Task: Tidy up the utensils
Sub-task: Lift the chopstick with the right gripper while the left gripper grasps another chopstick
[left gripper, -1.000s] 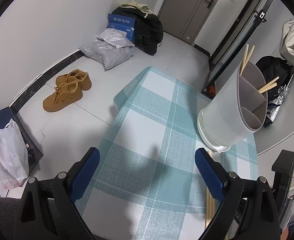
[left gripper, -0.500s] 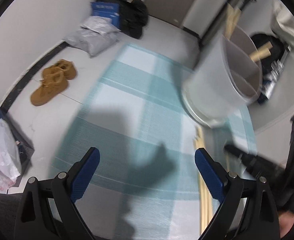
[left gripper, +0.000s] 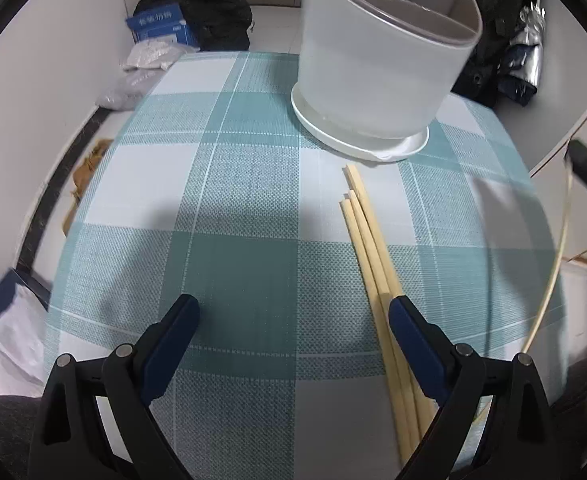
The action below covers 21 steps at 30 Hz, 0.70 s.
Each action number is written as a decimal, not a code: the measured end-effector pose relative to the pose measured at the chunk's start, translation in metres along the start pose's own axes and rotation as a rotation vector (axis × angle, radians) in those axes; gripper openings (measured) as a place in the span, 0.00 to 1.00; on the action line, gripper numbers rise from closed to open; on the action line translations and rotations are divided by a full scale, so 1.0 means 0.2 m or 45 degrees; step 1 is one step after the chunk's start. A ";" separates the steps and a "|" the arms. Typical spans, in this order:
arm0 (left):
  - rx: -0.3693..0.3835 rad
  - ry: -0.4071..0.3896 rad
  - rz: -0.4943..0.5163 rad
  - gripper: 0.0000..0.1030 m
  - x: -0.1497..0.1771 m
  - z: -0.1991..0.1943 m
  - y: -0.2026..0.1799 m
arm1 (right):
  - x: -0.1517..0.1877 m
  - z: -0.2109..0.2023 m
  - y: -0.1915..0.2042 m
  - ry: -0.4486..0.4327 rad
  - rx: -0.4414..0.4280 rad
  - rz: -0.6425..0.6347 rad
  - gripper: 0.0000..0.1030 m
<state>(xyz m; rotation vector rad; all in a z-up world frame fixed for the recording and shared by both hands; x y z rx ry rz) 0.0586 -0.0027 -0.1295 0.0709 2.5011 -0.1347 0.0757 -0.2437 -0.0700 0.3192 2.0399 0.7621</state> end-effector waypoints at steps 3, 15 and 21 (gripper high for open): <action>-0.014 -0.001 0.004 0.90 0.00 0.00 0.00 | -0.03 -0.02 -0.02 -0.034 -0.036 0.050 0.03; -0.099 0.024 0.020 0.90 -0.03 0.05 0.00 | -0.09 -0.03 -0.01 -0.090 -0.046 -0.031 0.03; -0.112 0.040 0.022 0.90 -0.07 0.10 -0.01 | -0.09 -0.05 0.01 -0.101 -0.068 -0.052 0.03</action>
Point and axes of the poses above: each gripper's, at about its wrist camera, not at the fingertips, and z roughly the way its jaws point, y to its left, x to its underside, the point moved 3 cm from there along z, roughly the way its jaws point, and after that the axes turned 12 degrees about -y, right-handed, at the moved point
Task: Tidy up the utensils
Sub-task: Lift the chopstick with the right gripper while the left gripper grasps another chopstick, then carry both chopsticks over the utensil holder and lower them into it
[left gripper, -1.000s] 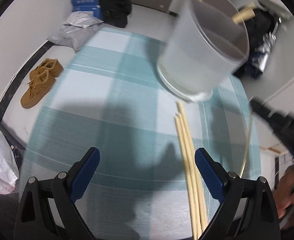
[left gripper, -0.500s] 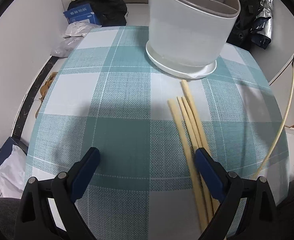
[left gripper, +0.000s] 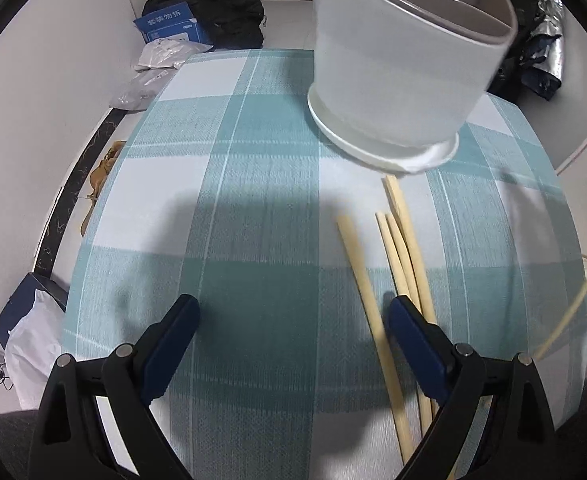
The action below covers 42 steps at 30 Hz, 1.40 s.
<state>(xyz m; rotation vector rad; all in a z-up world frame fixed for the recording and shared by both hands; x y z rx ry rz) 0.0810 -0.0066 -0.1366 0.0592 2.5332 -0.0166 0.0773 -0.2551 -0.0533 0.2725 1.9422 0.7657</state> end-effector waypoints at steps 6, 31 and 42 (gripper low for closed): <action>0.008 -0.001 0.006 0.70 -0.09 0.05 -0.02 | 0.00 -0.01 -0.02 0.012 0.003 0.030 0.03; 0.293 -0.425 -0.094 0.02 -0.24 -0.45 -0.04 | 0.04 -0.12 0.18 -0.040 0.022 -0.206 0.03; 0.449 -0.589 -0.097 0.02 -0.27 -0.65 0.01 | 0.13 -0.21 0.44 -0.086 0.000 -0.399 0.03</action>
Point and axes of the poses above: each gripper's, at about its wrist camera, not at the fingertips, and z roughly the way its jaws point, y to its left, x to its underside, the point moved 3 cm from there along z, roughly the way its jaws point, and after that the axes turned 12 degrees about -y, right-handed, at the moved point
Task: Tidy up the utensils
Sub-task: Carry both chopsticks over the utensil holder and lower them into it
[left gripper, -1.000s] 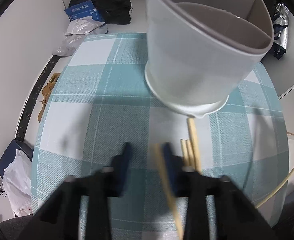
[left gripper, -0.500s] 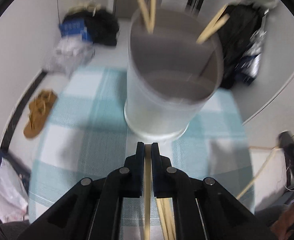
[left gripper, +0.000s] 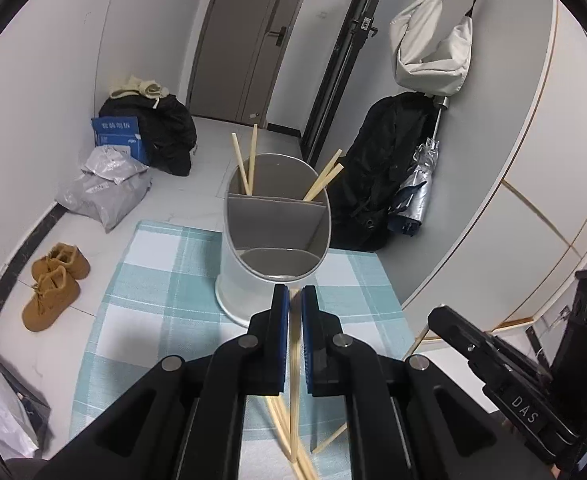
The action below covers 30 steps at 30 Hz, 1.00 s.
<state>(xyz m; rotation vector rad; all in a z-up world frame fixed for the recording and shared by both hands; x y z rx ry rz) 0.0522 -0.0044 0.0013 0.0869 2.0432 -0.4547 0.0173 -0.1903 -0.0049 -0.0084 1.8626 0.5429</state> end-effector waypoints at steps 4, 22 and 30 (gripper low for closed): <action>-0.005 -0.005 0.038 0.02 -0.01 -0.05 0.00 | 0.00 0.00 0.07 -0.005 0.012 -0.046 0.03; 0.044 -0.016 0.125 0.02 -0.12 -0.13 -0.04 | -0.11 0.00 0.19 -0.039 -0.004 -0.083 0.03; 0.057 -0.012 0.086 0.02 -0.23 -0.10 -0.04 | -0.18 0.04 0.19 -0.036 -0.036 -0.061 0.03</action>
Point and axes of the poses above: each gripper's, at about its wrist camera, not at the fingertips, and z roughly the way its jaws point, y to its left, x to its underside, the point moved 3 cm from there along z, roughly the way its jaws point, and after that the axes turned 12 degrees about -y, right-handed, at the moved point
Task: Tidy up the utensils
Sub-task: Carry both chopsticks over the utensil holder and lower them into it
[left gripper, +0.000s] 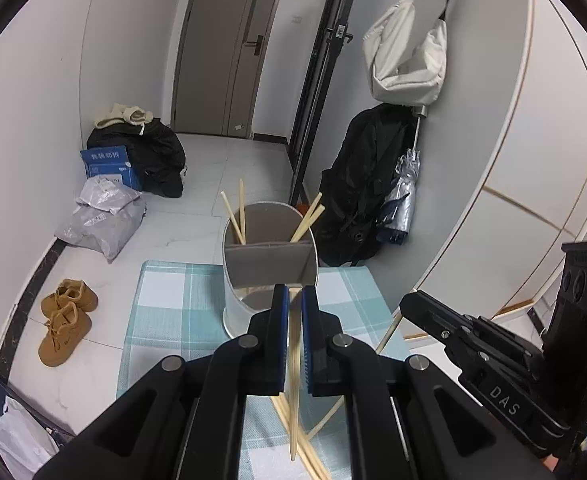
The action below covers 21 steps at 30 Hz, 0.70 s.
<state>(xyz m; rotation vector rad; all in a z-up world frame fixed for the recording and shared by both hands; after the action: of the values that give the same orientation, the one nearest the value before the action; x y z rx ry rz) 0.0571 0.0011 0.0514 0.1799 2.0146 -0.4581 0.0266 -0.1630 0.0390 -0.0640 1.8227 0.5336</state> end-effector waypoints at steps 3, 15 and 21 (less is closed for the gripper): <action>-0.002 -0.006 -0.038 0.02 -0.06 0.03 0.00 | -0.05 0.02 -0.01 -0.012 -0.014 0.016 0.03; 0.018 -0.057 -0.096 0.02 -0.39 0.15 -0.01 | -0.41 0.16 0.00 -0.051 -0.073 -0.003 0.03; -0.001 -0.123 -0.118 0.02 -0.56 0.24 0.03 | -0.61 0.25 0.02 -0.115 -0.093 -0.058 0.03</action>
<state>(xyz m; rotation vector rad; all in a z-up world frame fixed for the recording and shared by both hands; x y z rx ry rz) 0.1503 -0.0050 0.1292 0.0629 1.9338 -0.5154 0.1099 -0.1671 0.1420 -0.1290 1.7099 0.5625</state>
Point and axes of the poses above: each gripper's, at about its wrist camera, not at the fingertips, and z roughly the way its jaws point, y to its left, x to its underside, the point moved 3 cm from there along z, roughly the way its jaws point, and after that the axes turned 12 degrees about -y, right-handed, at the moved point
